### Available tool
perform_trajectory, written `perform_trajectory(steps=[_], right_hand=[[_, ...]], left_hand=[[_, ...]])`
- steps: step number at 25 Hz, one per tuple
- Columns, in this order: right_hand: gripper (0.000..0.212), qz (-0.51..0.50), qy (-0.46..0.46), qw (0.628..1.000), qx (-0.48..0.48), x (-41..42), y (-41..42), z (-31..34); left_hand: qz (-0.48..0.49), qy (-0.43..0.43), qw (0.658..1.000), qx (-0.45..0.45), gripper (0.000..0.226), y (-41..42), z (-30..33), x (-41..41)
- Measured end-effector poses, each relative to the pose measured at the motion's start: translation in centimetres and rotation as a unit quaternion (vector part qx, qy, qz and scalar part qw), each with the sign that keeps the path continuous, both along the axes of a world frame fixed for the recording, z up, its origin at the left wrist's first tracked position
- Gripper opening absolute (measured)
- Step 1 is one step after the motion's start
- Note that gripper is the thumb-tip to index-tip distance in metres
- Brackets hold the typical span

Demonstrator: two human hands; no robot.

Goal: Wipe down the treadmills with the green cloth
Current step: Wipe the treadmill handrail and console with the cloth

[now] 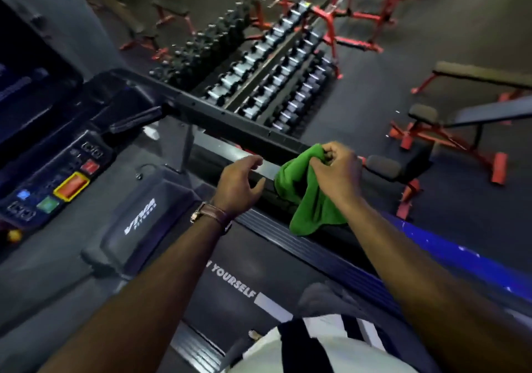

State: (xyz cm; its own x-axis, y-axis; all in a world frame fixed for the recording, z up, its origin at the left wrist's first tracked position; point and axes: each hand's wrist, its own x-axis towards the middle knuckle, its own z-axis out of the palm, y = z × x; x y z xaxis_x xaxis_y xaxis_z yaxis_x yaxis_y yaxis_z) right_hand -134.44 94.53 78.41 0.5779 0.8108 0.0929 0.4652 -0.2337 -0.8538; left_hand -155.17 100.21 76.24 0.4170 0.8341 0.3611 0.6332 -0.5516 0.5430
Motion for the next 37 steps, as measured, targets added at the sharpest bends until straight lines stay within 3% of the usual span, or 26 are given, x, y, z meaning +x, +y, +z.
perform_trajectory(steps=[4, 9, 11, 13, 15, 17, 19, 23, 27, 29, 30, 32, 34, 37], right_hand=[[0.012, -0.139, -0.034, 0.989, 0.033, 0.8, 1.2, 2.7], [0.026, -0.182, -0.177, 0.962, 0.105, 0.7, 5.0, 4.3], [0.03, -0.155, -0.215, 0.962, 0.071, -0.7, 7.0, 1.6], [0.031, -0.055, -0.192, 0.979, -0.032, -3.2, 9.4, -3.2], [0.027, 0.007, -0.24, 0.967, -0.085, -4.6, 10.5, -7.9], [0.026, -0.026, -0.328, 0.94, -0.091, -4.1, 10.9, -10.3], [0.043, -0.033, -0.368, 0.922, -0.115, -3.3, 12.0, -10.6], [0.054, -0.085, -0.394, 0.89, -0.214, -3.7, 14.8, -10.3], [0.052, -0.206, -0.294, 0.892, -0.274, -3.4, 15.8, -8.9], [0.052, -0.176, -0.257, 0.895, -0.321, -4.1, 18.6, -8.1], [0.05, -0.133, -0.28, 0.9, -0.306, -4.9, 19.8, -8.2], [0.043, -0.041, -0.358, 0.91, -0.205, -6.6, 19.1, -9.0], [0.044, -0.004, -0.414, 0.896, -0.162, -5.5, 15.7, -10.2], [0.044, -0.163, -0.385, 0.866, -0.276, -4.9, 16.5, -10.1]], left_hand=[[-0.104, -0.016, 0.994, -0.029, 0.041, 6.2, -1.2, 0.5], [-0.185, -0.025, 0.982, -0.037, 0.042, 12.0, -3.3, 2.0], [-0.207, -0.006, 0.978, -0.032, 0.043, 13.0, -4.1, 2.1], [-0.242, 0.031, 0.97, -0.016, 0.045, 14.8, -5.0, 2.0], [-0.244, 0.047, 0.969, -0.014, 0.05, 16.2, -5.5, 1.7], [-0.242, 0.065, 0.968, -0.01, 0.054, 17.8, -5.8, 1.1], [-0.249, 0.09, 0.964, 0.017, 0.056, 19.7, -6.4, 0.6], [-0.247, 0.131, 0.96, 0.028, 0.055, 23.0, -7.8, -0.3], [-0.273, 0.107, 0.955, 0.049, 0.047, 24.4, -9.0, -1.2], [-0.267, 0.09, 0.959, 0.041, 0.044, 24.4, -9.2, -0.8], [-0.263, 0.084, 0.96, 0.038, 0.043, 24.2, -9.4, -0.7], [-0.258, 0.08, 0.962, 0.037, 0.043, 23.9, -9.9, -0.8], [-0.268, 0.072, 0.96, 0.032, 0.043, 24.3, -10.1, -0.9], [-0.274, 0.072, 0.958, 0.033, 0.042, 24.6, -9.9, -1.0]])
